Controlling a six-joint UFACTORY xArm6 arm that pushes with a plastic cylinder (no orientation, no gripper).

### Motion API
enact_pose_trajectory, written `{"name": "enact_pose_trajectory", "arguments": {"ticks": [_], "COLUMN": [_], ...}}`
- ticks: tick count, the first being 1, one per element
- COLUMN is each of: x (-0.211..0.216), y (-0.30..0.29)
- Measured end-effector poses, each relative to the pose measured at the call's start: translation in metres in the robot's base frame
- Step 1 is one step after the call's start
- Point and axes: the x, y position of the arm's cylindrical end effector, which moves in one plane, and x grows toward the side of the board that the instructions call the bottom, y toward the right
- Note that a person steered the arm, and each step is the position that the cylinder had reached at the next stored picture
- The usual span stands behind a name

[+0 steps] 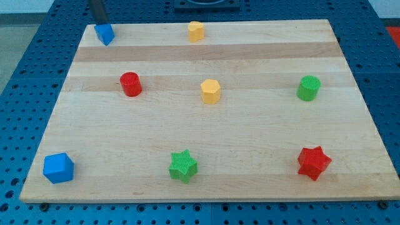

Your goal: Push the triangle towards the red circle

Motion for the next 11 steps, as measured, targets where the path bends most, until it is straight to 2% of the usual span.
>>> {"name": "enact_pose_trajectory", "arguments": {"ticks": [2, 3, 4, 5, 6, 8, 9, 11], "x": [0.017, 0.002, -0.011, -0.010, -0.009, 0.024, 0.024, 0.024], "y": [0.042, 0.047, 0.031, -0.010, -0.021, -0.056, -0.055, 0.028]}}
